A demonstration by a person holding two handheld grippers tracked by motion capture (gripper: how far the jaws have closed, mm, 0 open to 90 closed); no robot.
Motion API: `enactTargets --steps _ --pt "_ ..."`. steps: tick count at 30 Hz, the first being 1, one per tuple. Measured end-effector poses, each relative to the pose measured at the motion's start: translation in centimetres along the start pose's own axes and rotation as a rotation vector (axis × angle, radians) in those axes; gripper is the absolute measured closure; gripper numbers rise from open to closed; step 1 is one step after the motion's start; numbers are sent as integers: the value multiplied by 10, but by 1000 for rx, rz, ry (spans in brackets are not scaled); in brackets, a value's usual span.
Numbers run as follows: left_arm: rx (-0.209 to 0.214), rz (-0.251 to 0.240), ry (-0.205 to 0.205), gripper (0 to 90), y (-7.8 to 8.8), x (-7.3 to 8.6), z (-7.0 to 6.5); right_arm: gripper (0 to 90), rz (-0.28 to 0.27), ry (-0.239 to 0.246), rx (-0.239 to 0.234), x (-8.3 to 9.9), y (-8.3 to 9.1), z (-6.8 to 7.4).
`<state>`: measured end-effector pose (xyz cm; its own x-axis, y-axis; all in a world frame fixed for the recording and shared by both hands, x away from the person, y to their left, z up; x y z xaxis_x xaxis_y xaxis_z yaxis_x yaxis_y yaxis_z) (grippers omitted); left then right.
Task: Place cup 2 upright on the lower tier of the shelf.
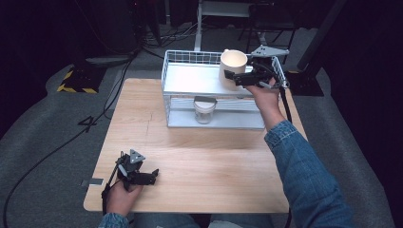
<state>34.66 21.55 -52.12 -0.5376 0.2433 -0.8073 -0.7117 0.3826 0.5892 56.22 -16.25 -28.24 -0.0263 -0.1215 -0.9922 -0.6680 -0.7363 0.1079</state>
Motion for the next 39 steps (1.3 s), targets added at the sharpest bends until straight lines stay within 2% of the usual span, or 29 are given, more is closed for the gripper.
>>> enactTargets --steps 9,14,23,28,39 --pt "1 1 -1 7 0 0 0 96 11 -6 8 4 -11 -1" --pt "0 0 -1 7 0 0 0 95 20 -26 8 8 -16 -4" --pt "1 1 0 7 0 0 0 96 30 -41 -2 14 -19 -5" --pt "0 0 0 7 0 0 0 96 20 -68 -8 18 -17 -7" --pt "-1 0 1 7 0 0 0 82 27 -59 1 18 -17 -11"
Point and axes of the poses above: each handheld gripper's, and its own axes: y roughly backward along the jaws, x roughly out of its underside, z roughly to its left, the point moved 2 cm from there along -y, roughly forward along the jaws, and after that the axes turned 12 degrees about -z, right-handed, at the moved point
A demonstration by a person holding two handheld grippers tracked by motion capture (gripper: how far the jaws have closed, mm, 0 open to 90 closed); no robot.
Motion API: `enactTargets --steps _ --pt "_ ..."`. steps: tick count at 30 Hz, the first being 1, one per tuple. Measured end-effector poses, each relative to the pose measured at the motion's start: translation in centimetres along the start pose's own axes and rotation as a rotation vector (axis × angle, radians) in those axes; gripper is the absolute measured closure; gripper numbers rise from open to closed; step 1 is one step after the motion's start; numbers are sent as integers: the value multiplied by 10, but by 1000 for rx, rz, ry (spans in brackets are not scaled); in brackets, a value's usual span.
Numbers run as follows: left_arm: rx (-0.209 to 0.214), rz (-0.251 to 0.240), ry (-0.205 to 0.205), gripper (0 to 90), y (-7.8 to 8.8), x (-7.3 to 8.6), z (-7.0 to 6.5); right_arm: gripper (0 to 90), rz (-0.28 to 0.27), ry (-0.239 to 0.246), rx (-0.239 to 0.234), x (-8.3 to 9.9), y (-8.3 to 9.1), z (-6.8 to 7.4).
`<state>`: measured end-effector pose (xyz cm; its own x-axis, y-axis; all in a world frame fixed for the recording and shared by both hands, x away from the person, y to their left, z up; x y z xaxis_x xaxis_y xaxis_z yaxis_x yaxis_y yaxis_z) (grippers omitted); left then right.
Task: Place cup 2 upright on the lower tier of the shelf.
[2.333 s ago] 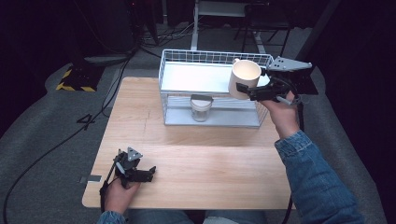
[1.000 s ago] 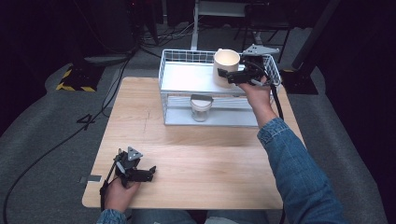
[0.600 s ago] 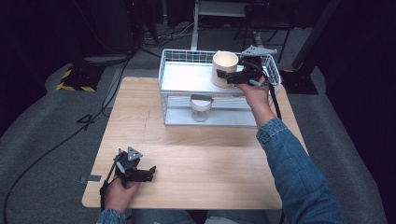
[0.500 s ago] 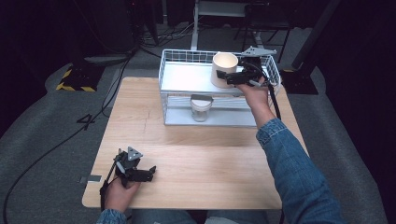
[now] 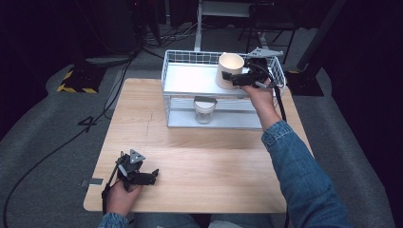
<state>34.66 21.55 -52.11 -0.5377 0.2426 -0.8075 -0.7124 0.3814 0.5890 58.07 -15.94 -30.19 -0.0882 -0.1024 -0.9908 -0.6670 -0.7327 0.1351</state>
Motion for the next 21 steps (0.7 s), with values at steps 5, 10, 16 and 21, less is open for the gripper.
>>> enactTargets --steps 5,10,16,21 --pt "2 1 -1 7 0 0 0 10 -4 -17 22 0 1 -2" --pt "2 1 -1 7 0 0 0 7 -2 -19 31 -3 7 -2" --pt "-1 1 -3 7 0 0 0 7 -2 -12 42 -10 22 -2" --pt "1 1 0 7 0 0 0 7 7 -5 32 -17 36 4"
Point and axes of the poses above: each handheld gripper's, and its own axes: y roughly backward along the jaws, x roughly out of its underside, z roughly to its left, the point moved 2 cm from there along -y, roughly forward along the jaws, and after that the axes turned 12 degrees about -z, right-handed, at the moved point
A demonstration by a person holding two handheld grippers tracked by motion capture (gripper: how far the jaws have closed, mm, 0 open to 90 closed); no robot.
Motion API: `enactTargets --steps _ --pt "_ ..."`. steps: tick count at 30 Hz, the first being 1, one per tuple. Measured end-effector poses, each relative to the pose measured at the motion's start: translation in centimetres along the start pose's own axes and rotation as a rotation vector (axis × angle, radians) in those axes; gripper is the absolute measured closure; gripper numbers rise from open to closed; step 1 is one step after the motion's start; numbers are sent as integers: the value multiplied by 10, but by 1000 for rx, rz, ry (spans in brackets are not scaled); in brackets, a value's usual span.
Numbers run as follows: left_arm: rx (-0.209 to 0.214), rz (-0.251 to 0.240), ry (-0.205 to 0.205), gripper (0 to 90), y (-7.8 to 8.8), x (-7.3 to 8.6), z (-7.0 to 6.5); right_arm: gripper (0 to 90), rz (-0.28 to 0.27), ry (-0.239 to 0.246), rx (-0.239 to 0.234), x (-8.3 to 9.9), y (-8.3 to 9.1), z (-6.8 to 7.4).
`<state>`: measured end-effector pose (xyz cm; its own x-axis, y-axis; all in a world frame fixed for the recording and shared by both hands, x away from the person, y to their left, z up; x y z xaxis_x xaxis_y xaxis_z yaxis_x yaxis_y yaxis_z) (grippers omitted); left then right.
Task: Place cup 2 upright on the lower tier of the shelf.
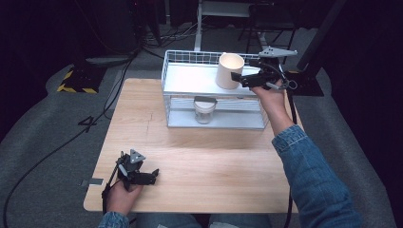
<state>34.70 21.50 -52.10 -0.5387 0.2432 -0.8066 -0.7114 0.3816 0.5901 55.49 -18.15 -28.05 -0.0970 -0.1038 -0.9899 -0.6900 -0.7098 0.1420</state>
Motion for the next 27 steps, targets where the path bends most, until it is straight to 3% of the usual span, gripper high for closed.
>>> enactTargets --steps 6,13,27 --pt "1 1 1 7 0 0 0 7 13 8 -13 -5 14 8" --pt "1 1 1 7 0 0 0 12 -15 27 -50 -7 39 20" --pt "4 2 -3 7 -2 -1 0 12 2 39 -76 6 90 36"
Point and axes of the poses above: each handheld gripper's, and its own axes: y roughly backward along the jaws, x roughly out of its underside, z roughly to its left, the point moved 2 cm from there along -y, roughly forward along the jaws, and after that the axes turned 12 degrees about -z, right-handed, at the moved point
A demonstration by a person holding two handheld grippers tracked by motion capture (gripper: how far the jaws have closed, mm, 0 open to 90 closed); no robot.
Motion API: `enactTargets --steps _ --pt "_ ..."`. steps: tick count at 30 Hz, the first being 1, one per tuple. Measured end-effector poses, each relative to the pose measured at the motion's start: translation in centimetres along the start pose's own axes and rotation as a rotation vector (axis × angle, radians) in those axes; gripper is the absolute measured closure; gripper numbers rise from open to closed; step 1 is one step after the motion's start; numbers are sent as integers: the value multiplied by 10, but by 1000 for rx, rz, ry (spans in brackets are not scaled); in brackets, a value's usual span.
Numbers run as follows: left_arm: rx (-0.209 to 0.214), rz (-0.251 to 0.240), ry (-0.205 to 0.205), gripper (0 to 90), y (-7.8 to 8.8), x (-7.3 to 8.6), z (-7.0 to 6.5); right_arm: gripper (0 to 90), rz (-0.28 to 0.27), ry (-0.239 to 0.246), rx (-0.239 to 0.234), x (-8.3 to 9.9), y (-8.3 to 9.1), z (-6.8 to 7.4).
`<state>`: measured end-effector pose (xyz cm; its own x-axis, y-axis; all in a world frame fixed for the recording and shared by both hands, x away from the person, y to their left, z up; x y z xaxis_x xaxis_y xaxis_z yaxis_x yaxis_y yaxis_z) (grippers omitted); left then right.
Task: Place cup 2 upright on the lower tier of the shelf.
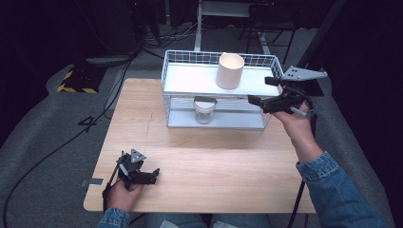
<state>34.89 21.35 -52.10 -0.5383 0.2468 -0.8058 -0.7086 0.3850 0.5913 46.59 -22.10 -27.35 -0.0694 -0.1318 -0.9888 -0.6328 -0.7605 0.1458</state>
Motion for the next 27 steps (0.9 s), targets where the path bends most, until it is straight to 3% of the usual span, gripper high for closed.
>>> enactTargets --steps 16,27 --pt "-1 0 0 7 0 0 0 18 72 -37 25 45 52 4" --pt "-3 -2 -1 7 0 0 0 56 133 -48 63 82 73 1"
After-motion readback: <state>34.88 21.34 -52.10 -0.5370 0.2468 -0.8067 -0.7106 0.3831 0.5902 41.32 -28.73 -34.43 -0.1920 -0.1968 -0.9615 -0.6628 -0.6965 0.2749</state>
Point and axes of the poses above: each handheld gripper's, and its own axes: y roughly backward along the jaws, x roughly out of its underside, z roughly to its left, the point moved 2 cm from there along -y, roughly forward along the jaws, and after that the axes turned 12 degrees about -z, right-handed, at the moved point
